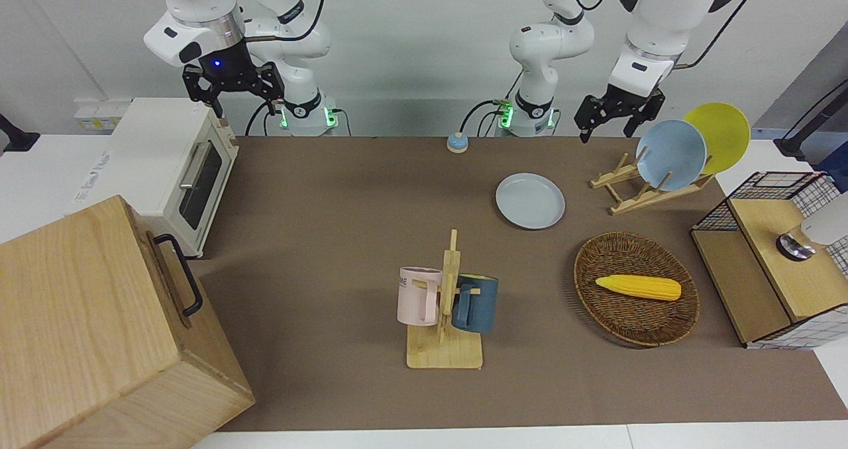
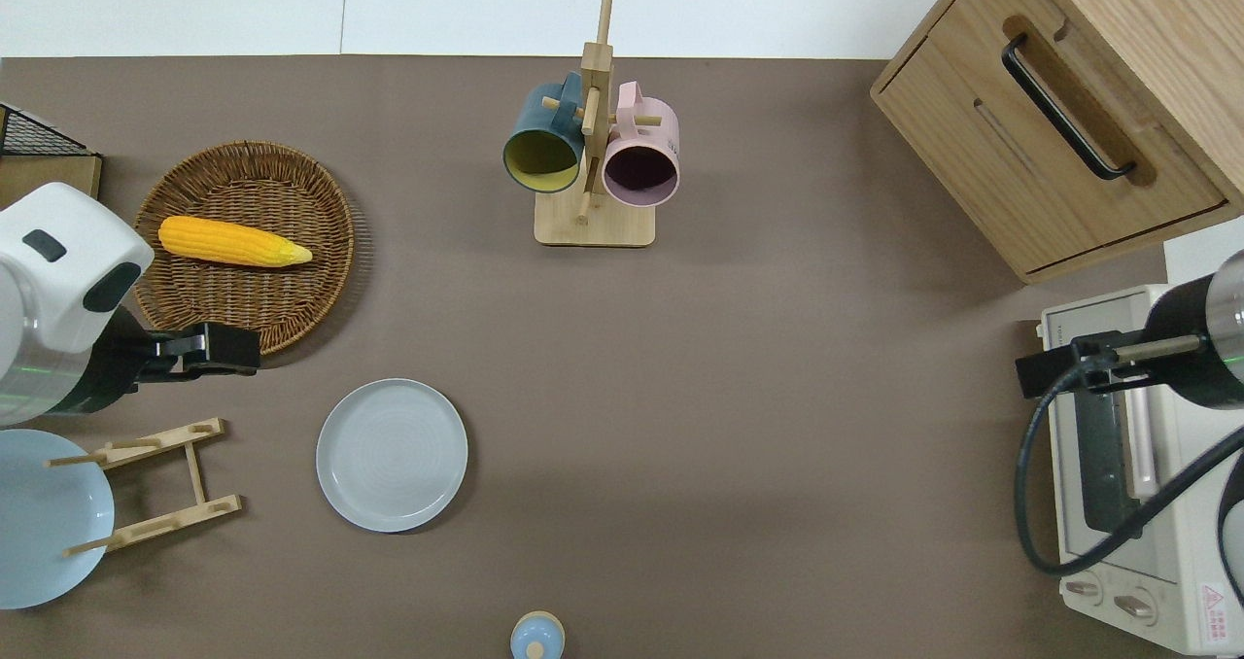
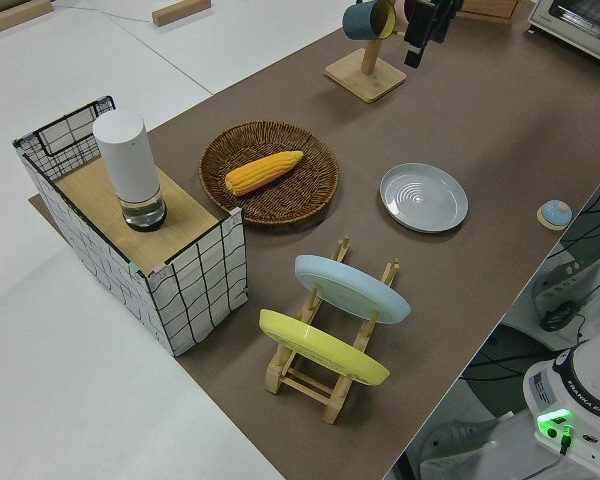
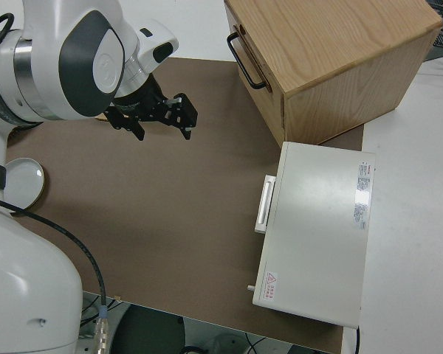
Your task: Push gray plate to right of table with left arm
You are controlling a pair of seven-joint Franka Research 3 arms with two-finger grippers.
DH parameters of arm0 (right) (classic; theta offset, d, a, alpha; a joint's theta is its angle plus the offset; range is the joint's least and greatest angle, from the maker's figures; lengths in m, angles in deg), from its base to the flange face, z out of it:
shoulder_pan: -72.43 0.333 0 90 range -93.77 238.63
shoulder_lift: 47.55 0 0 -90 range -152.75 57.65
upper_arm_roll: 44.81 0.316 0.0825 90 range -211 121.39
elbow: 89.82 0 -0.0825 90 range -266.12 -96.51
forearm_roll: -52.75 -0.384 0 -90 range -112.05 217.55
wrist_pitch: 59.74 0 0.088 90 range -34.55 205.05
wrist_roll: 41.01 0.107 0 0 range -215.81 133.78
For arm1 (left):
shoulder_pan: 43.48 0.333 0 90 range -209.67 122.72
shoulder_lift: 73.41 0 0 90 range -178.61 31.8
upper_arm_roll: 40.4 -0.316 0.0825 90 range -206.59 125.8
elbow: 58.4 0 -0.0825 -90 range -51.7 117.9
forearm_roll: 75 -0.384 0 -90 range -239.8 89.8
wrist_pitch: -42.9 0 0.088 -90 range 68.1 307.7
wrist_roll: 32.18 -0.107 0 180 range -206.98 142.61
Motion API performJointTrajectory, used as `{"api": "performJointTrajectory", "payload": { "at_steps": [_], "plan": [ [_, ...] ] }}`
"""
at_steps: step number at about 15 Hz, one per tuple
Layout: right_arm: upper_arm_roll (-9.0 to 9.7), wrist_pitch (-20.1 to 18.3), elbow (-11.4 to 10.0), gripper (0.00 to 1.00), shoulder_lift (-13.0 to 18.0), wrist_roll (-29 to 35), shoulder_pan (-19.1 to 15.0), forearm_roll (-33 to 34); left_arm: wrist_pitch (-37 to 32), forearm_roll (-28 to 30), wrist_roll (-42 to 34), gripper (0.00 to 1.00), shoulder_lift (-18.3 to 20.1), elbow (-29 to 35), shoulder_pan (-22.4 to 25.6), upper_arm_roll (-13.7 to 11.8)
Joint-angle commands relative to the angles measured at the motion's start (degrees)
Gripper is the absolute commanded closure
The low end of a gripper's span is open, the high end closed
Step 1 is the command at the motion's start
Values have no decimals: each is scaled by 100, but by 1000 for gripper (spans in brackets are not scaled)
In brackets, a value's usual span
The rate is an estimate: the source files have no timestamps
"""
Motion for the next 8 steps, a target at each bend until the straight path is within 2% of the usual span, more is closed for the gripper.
{"api": "performJointTrajectory", "payload": {
  "at_steps": [1,6,8],
  "plan": [
    [0,-24,-24,5,59,-46,-7,-11,-150,-74,24,5,8,-78,45,7],
    [0,-24,-24,5,59,-46,-7,-12,-141,-65,15,7,16,-52,54,-1],
    [0,-24,-24,5,59,-46,-7,-12,-124,-57,6,7,42,-34,37,-98]
  ]
}}
